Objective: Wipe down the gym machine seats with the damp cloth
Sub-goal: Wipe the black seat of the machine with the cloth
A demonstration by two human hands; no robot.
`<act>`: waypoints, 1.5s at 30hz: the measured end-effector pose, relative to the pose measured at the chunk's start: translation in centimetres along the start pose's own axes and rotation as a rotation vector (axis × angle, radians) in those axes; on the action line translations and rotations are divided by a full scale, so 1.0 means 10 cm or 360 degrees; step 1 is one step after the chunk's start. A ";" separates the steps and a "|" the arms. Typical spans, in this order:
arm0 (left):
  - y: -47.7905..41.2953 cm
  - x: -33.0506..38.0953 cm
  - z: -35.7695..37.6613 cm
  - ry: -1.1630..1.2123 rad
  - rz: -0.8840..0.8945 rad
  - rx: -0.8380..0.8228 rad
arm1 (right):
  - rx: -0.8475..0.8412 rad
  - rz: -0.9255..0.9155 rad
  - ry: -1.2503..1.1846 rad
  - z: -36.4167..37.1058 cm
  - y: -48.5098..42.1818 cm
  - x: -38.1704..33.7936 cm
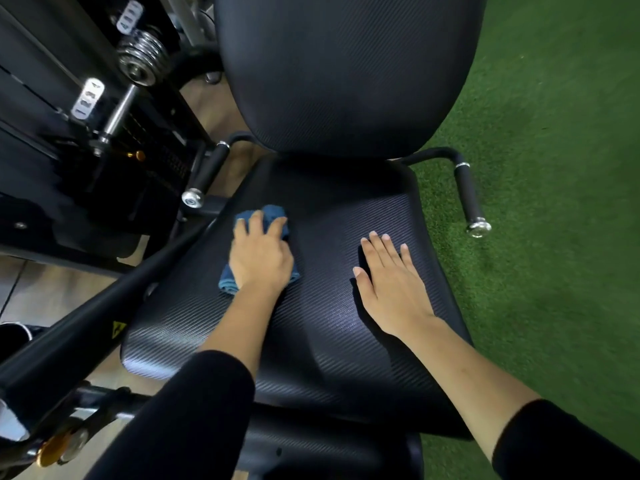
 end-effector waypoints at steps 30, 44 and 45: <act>-0.23 0.29 0.15 0.0215 0.0780 -0.0077 | 0.0051 0.0218 -0.0089 0.02 -0.56 0.57; -0.58 1.38 0.58 0.0198 0.0719 -0.0169 | 0.0007 0.0297 -0.0032 -0.03 -0.31 0.82; -0.45 1.50 0.58 0.0237 0.0817 -0.0196 | 0.0006 0.0307 -0.0025 -0.03 -0.28 0.83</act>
Point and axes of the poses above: each hand's wrist, its own y-axis away from the middle knuckle, its own z-axis out of the palm, x = y × z, the point moved 7 cm from there along -y, towards the middle knuckle, and after that the axes turned 9 degrees about x, right-handed, at the moved point
